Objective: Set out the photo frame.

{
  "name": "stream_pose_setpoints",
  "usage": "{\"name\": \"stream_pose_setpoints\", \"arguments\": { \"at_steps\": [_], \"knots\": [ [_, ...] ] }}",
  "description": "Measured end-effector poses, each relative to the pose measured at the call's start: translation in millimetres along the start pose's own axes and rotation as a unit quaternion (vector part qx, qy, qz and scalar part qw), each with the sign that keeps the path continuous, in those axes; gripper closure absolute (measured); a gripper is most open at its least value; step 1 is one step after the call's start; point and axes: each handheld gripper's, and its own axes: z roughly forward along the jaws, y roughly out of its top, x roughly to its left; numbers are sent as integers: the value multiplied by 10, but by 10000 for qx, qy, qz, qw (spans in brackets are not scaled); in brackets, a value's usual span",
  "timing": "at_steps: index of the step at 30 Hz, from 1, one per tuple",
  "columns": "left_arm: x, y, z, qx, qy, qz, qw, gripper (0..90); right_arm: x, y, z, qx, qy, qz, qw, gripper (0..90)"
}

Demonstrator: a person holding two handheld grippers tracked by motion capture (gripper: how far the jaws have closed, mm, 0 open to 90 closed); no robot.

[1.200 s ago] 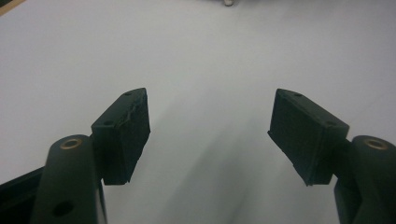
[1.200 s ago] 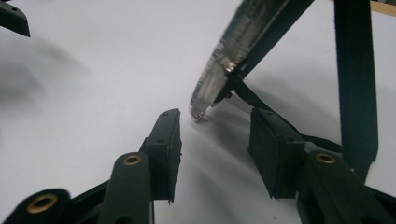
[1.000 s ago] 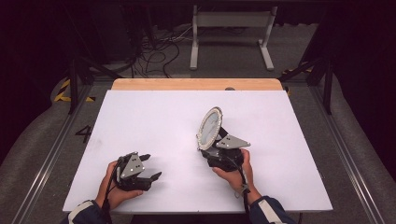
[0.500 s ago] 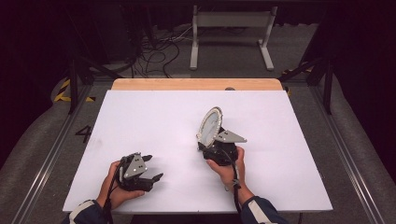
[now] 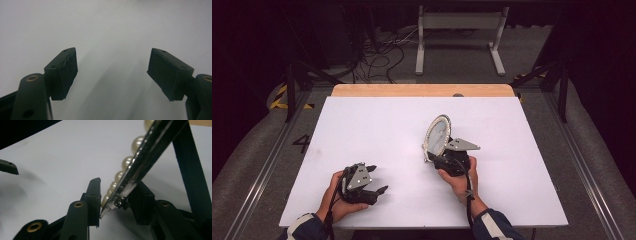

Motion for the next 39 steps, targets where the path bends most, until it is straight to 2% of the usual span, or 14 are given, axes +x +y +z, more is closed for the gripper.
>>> {"name": "stream_pose_setpoints", "arguments": {
  "at_steps": [6, 12, 14, 16, 18, 22, 27, 29, 31, 35, 37, 39],
  "knots": [
    [2, 42, 56, 16, -26, 17, 10000, 239, -31, -17, -38, 57, 77, -35, 9999, 652],
    [2, 114, 76, -118, -38, 69, 9999, 305, -50, -18, -68, 85, 97, -58, 9999, 660],
    [23, 139, 77, -224, -128, 41, 9997, 402, -49, -26, -79, 79, 86, -81, 9999, 656],
    [49, 166, 94, -212, -124, 3, 9997, 412, -39, -25, -82, 36, 51, -68, 10000, 640],
    [78, 183, 112, -229, -170, -40, 9996, 489, -34, -14, -78, 16, 22, -60, 10000, 630],
    [138, 228, 150, -305, -253, -207, 9990, 566, -3, -7, -44, -58, -71, -10, 10000, 614],
    [153, 305, 223, -332, -306, -98, 9989, 670, -11, -21, -4, -87, -111, 81, 9999, 652],
    [159, 346, 265, -290, -400, -113, 9987, 706, -14, -18, -9, -46, -101, 50, 9999, 658],
    [165, 375, 301, -299, -364, -124, 9988, 785, -10, -18, -16, -13, -124, 1, 9999, 670],
    [182, 433, 364, -324, -393, -135, 9986, 822, -45, -28, -38, 32, -17, 24, 10000, 685],
    [187, 445, 380, -340, -395, -140, 9985, 822, -54, -30, -47, 59, 15, 0, 10000, 688],
    [201, 485, 422, -362, -371, -165, 9985, 793, -86, -28, -62, 138, 151, -10, 9998, 692]
  ]
}}
